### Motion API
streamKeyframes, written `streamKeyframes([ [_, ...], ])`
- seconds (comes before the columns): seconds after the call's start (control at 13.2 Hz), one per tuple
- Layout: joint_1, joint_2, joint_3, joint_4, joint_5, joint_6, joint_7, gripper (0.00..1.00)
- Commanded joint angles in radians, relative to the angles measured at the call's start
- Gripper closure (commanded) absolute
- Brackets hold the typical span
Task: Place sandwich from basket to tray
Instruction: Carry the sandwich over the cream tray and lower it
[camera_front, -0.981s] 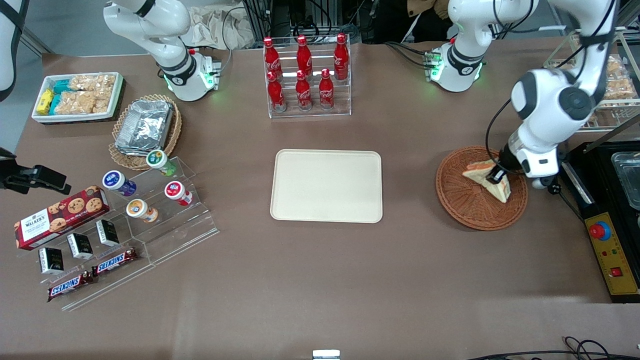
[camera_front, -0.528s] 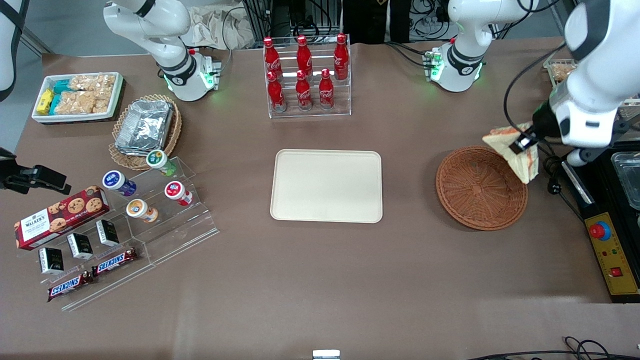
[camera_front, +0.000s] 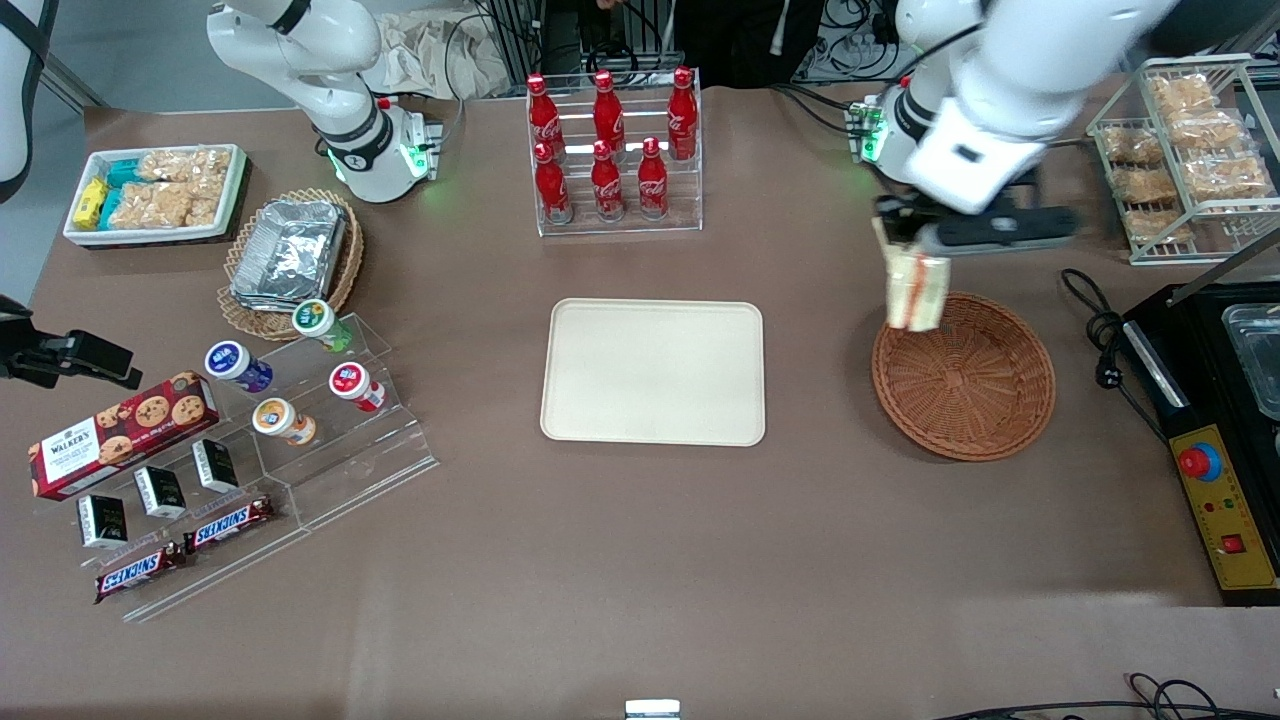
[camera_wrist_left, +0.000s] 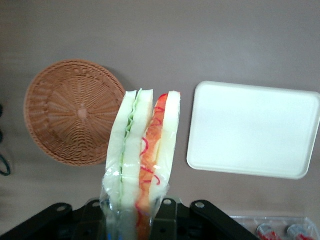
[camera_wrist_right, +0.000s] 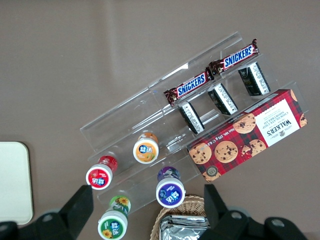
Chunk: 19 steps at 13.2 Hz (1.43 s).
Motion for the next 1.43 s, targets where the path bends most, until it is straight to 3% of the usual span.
streamKeyframes([
  [0.0, 0.003, 0.063, -0.075, -0.044, 0.018, 0.094, -0.013, 1.00],
  [0.38, 0.000, 0.161, -0.219, -0.324, 0.153, 0.514, -0.271, 1.00],
  [0.68, -0.072, 0.406, -0.224, -0.333, 0.471, 0.651, -0.513, 1.00],
  [0.83, -0.080, 0.504, -0.222, -0.329, 0.596, 0.713, -0.605, 1.00],
  [1.28, -0.082, 0.663, -0.222, -0.300, 0.808, 0.789, -0.751, 1.00],
  [1.36, -0.082, 0.675, -0.221, -0.293, 0.816, 0.790, -0.757, 0.81],
])
